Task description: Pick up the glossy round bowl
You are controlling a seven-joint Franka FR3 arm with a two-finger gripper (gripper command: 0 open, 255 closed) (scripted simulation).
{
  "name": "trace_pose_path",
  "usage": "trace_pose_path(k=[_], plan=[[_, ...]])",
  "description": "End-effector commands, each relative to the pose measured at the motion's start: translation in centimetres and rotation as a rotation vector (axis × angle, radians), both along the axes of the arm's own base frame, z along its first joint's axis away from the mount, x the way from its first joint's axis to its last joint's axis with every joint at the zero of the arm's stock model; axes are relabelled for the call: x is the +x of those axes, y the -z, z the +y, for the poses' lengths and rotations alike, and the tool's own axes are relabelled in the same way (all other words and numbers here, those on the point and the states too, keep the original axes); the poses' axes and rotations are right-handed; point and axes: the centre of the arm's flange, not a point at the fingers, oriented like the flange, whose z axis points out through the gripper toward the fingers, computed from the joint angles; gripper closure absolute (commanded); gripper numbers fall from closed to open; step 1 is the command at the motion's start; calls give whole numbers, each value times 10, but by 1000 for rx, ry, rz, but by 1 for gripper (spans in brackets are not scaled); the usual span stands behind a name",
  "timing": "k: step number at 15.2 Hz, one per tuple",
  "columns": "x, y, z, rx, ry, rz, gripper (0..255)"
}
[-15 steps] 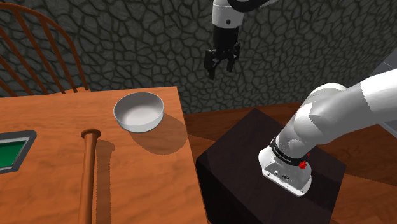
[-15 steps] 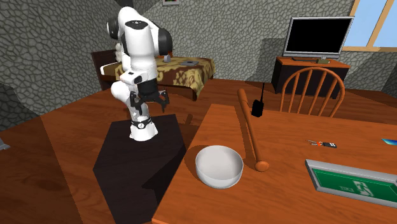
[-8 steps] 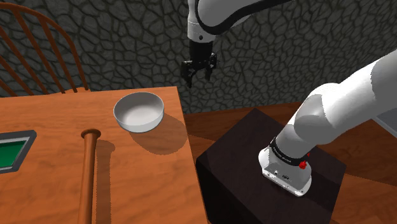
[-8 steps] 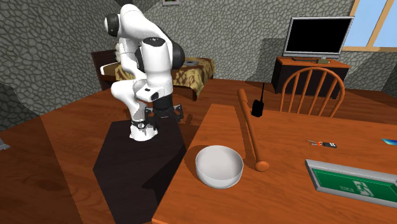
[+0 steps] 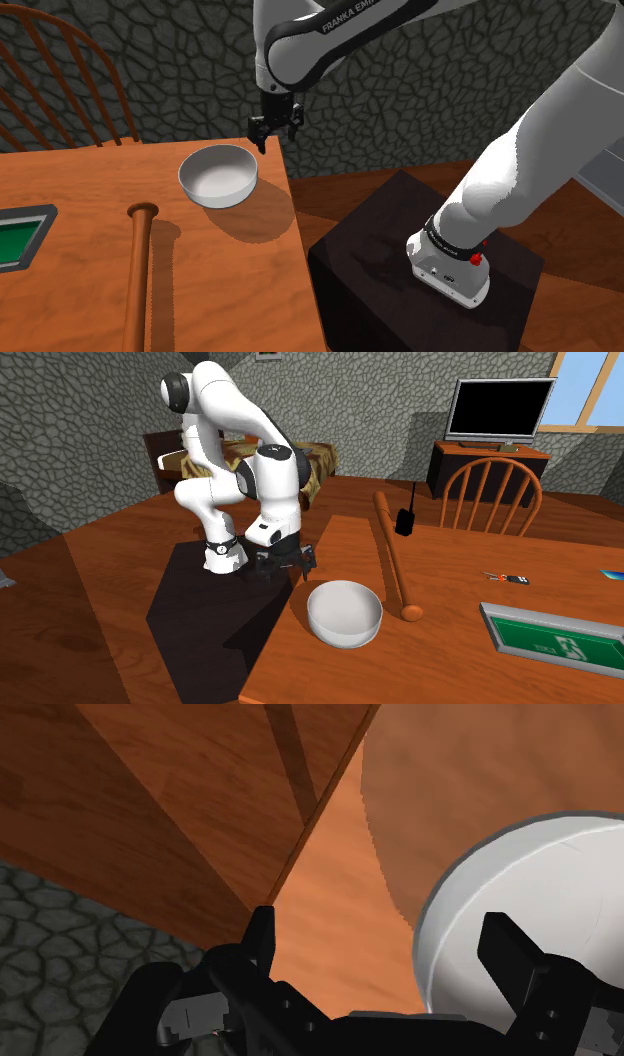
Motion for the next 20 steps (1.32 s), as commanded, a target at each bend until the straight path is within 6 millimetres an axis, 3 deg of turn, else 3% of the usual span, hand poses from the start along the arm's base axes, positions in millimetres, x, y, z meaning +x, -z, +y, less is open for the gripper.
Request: trace_pose_path(k=[1,5,13,15,16,20], plan=[[16,13,14,5,0,-14,0],[47,39,43,11,-1,-40,0],[49,81,44,11,-2,-42,0],[49,81,44,11,-2,-42,0],[48,81,45,11,-2,-42,255],[48,81,45,11,-2,-42,255]])
